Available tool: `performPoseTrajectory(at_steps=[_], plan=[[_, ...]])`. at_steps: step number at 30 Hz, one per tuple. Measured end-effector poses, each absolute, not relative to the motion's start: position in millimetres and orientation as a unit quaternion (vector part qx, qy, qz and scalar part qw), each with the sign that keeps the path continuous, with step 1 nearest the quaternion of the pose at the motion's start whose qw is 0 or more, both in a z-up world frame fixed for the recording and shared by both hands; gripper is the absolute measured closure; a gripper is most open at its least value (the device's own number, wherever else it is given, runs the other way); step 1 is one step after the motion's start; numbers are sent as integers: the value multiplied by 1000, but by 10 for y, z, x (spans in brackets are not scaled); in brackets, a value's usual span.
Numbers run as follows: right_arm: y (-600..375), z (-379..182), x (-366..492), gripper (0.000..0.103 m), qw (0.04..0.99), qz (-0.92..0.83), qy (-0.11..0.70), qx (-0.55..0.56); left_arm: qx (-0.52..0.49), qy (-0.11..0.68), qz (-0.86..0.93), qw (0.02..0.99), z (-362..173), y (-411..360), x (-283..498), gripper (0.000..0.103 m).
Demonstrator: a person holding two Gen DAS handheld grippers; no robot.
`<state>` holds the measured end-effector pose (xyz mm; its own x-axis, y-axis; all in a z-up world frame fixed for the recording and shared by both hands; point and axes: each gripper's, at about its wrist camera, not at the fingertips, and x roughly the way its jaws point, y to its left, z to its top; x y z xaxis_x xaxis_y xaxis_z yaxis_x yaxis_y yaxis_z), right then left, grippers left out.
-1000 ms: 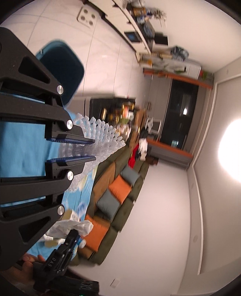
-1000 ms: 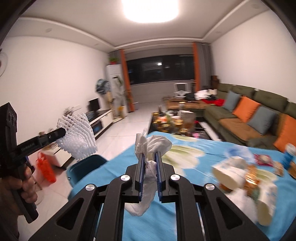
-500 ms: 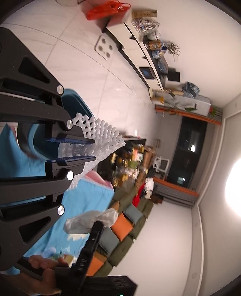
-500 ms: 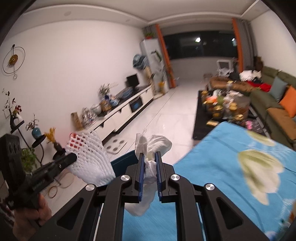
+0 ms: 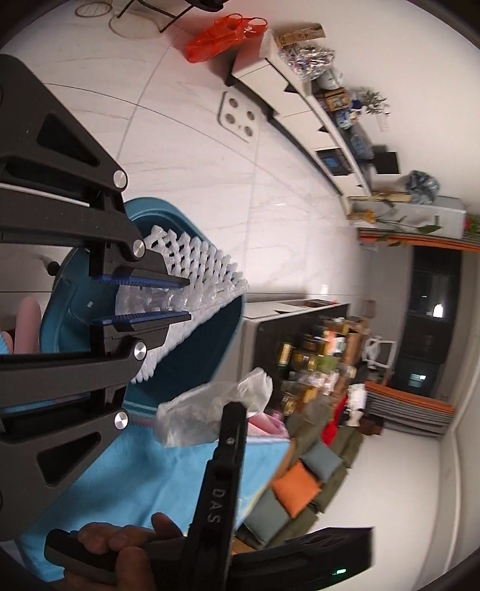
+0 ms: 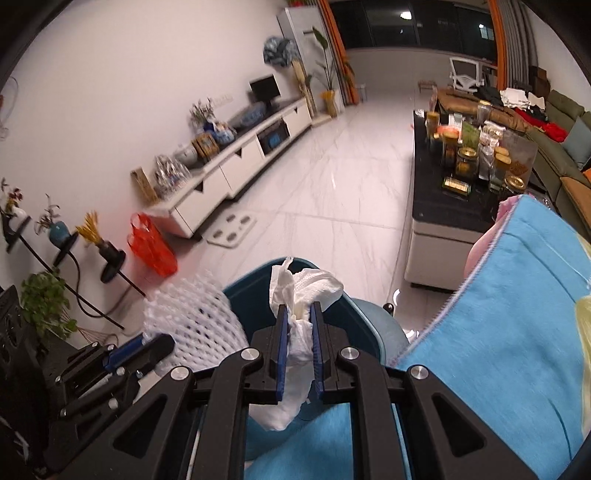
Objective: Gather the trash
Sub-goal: 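Carry foam net and tissue to the teal bin and open both grippers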
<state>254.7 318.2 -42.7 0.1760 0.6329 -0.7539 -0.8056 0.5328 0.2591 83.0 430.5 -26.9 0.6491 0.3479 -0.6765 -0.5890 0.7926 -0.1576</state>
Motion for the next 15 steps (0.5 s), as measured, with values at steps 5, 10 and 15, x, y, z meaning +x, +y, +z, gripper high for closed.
performPoseTrajectory(at_steps=[5, 10, 15], plan=[[3440, -668, 2611, 93, 744, 454, 471, -135, -196, 364, 252, 875, -591, 4442, 1147, 90], [3542, -824, 2642, 92, 735, 439, 491, -162, -207, 394, 244, 862, -926, 4487, 1403, 86], [3593, -914, 2669, 85, 724, 436, 506, -172, -205, 412, 245, 853, -1209, 4495, 1580, 79]])
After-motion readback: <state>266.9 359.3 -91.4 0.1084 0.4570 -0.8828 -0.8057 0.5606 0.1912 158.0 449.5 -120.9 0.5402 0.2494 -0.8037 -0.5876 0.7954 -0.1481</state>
